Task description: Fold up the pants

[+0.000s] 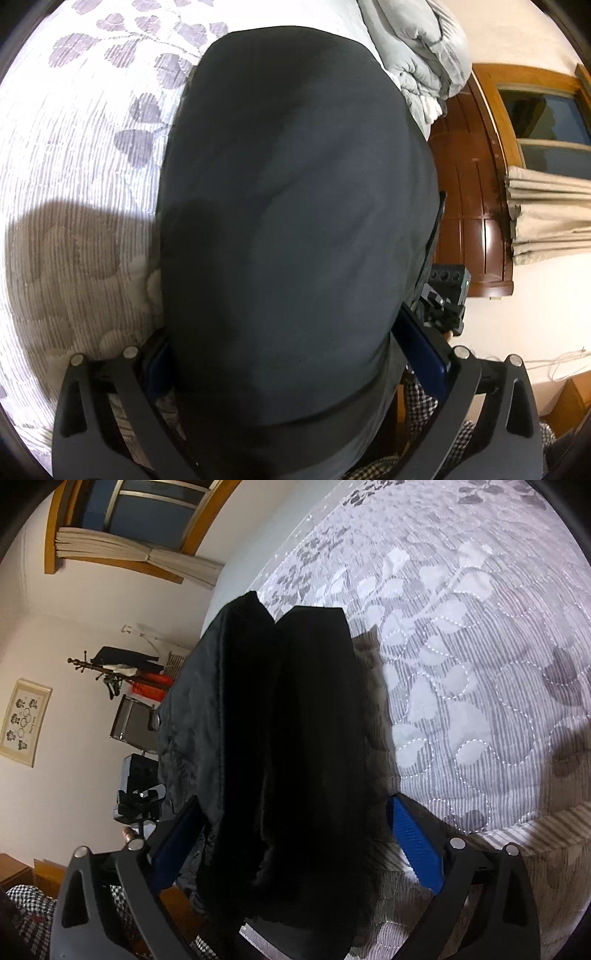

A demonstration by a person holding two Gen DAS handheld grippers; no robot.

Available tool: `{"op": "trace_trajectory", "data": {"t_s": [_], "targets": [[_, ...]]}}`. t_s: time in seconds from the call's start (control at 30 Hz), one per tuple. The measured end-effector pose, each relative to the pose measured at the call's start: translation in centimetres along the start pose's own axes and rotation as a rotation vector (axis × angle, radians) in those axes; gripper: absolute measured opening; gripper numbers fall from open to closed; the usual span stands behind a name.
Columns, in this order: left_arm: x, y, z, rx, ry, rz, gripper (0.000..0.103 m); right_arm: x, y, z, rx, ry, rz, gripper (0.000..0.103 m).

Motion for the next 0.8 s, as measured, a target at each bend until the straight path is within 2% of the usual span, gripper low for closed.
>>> {"op": "trace_trajectory", "data": {"t_s": [0.07,0.1,0.13,0.17,0.37,0.47,0.53,0.63,0.73,0.8], "targets": [[0.1,0.0,0.2,0.011,0.01,-0.003,0.1,0.1,0.0,0.0,-0.004,0.005,-0.012,0.099],[0.1,0.0,0.3,0.015,0.016,-0.004,0.1,0.3,-0.1,0.0,-0.004,0.009,-0.015,0.094],[0.2,0.0,0.4,0.021,0.021,-0.006,0.1,0.4,0.0,-0.1,-0.008,0.017,-0.016,0.085],[0.2,-0.1,0.3,0.025,0.024,-0.008,0.1,0.5,0.0,-0.2,-0.014,0.029,-0.018,0.082],[0.3,0.1,0.3,0.023,0.033,-0.015,0.1,1.5,0.4,-0.1,-0.001,0.049,-0.028,0.084],[0.3,-0.1,0.4,0.022,0.04,-0.005,0.1,1.6,0.4,-0.4,-0.015,0.054,-0.019,0.078],[0.5,-0.3,0.8,0.018,0.043,0.002,0.1,1.5,0.2,-0.5,-0.016,0.061,-0.009,0.065],[0.6,-0.2,0.9,0.015,0.059,0.0,0.1,1.0,-0.1,-0.8,-0.028,0.062,0.011,0.056],[0.7,0.1,0.8,0.003,0.062,-0.012,0.098,0.8,-0.3,-1.0,-0.037,0.048,0.024,0.054],[0.6,0.2,0.8,-0.009,0.067,-0.016,0.092,0.7,-0.5,-1.2,-0.031,0.045,0.032,0.054]]}}
Point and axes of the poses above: each gripper's, at about its wrist camera, not at the fingertips, and x roughly the way its jaws point, z to its right, y to its top, the point moved 1 cm from there along x, roughly the way its jaws point, and after that the axes turned 1 degree about z, right-handed, at the moved point
